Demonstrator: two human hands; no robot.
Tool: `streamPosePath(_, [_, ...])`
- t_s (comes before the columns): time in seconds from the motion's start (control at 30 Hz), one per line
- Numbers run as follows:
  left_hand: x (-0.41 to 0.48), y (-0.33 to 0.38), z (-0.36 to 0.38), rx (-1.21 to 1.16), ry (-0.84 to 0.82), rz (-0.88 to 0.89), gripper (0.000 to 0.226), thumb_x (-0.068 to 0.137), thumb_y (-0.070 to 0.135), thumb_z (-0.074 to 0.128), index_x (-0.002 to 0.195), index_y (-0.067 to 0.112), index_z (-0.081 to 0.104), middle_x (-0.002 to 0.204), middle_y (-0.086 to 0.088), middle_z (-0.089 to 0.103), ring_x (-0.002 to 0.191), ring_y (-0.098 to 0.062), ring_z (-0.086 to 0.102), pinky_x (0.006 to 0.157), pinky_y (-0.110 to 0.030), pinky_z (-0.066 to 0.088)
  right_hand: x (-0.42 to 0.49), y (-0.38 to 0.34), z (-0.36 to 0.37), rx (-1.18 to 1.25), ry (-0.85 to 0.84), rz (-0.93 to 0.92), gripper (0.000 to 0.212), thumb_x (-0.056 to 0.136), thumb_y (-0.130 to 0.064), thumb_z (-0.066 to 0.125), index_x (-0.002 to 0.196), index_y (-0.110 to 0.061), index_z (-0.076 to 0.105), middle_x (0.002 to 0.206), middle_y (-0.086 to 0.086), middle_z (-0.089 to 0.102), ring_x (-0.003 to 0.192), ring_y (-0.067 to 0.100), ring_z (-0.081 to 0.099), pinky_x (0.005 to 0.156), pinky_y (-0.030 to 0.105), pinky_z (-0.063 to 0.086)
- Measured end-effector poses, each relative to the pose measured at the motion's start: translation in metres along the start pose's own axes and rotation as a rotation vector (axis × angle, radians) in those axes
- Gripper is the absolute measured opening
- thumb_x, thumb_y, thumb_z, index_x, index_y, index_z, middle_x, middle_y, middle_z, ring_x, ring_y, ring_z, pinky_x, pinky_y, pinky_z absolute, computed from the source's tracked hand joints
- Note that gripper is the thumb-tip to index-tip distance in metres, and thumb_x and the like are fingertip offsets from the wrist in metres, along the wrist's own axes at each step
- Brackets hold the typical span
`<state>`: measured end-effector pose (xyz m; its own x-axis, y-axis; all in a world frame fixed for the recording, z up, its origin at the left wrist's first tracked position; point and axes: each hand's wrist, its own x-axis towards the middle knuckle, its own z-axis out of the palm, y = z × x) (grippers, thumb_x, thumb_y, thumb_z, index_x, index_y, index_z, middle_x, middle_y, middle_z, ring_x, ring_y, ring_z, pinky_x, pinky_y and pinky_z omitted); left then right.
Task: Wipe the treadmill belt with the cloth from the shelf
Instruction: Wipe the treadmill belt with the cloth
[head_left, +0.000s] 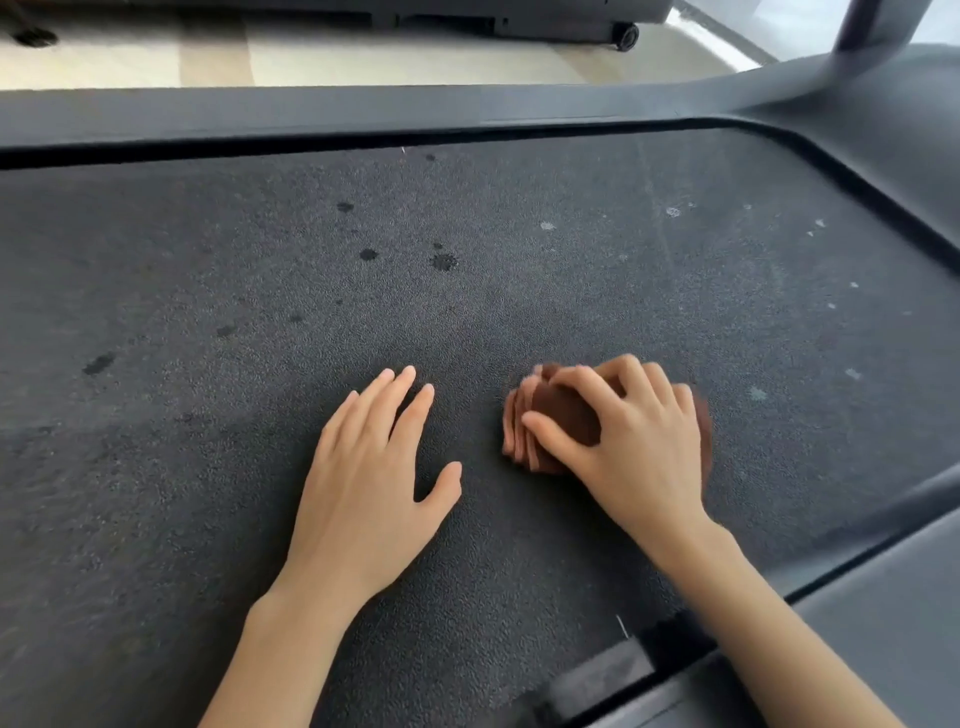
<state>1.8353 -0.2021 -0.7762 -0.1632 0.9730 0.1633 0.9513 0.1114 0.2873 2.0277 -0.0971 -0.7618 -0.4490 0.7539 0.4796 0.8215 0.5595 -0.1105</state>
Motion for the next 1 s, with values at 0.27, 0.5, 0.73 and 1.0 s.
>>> streamPosePath(0.27, [0.000,-0.001,0.000,-0.001,-0.005,0.005,0.069,0.085,0.052,0.034,0.138,0.009,0.047,0.147,-0.007,0.040,0.138,-0.022,0.030,0.113,-0.034,0.014,0.000,0.060,-0.012,0.048,-0.037,-0.027,0.047,0.079,-0.069,0.049,0.098,-0.031,0.069,0.087,-0.001,0.058,0.082,0.026,0.056,0.071,0.037,0.045])
streamPosePath(0.5, [0.000,0.000,0.001,0.019,-0.004,0.005,0.071,0.085,0.053,0.032,0.138,0.009,0.047,0.148,-0.007,0.039,0.139,-0.021,0.029,0.114,-0.036,0.015,0.009,0.093,-0.013,-0.102,-0.011,0.259,0.054,0.076,-0.068,0.045,0.099,-0.025,0.068,0.085,0.011,0.059,0.084,0.037,0.057,0.073,0.040,0.042])
streamPosePath(0.73, [-0.001,0.000,0.000,0.047,-0.012,0.011,0.072,0.086,0.055,0.029,0.140,0.009,0.045,0.149,-0.007,0.038,0.140,-0.021,0.027,0.114,-0.041,0.019,-0.041,0.035,-0.032,-0.008,-0.014,0.062,0.043,0.078,-0.065,0.051,0.092,-0.028,0.068,0.080,0.003,0.054,0.076,0.028,0.054,0.066,0.037,0.040])
streamPosePath(1.0, [0.006,0.023,-0.002,0.148,-0.117,0.076,0.070,0.084,0.054,0.030,0.136,0.013,0.051,0.144,-0.010,0.044,0.135,-0.034,0.035,0.106,-0.059,0.028,-0.048,0.056,-0.038,0.008,-0.049,-0.042,0.043,0.077,-0.069,0.051,0.093,-0.032,0.068,0.082,-0.003,0.055,0.074,0.024,0.055,0.065,0.035,0.045])
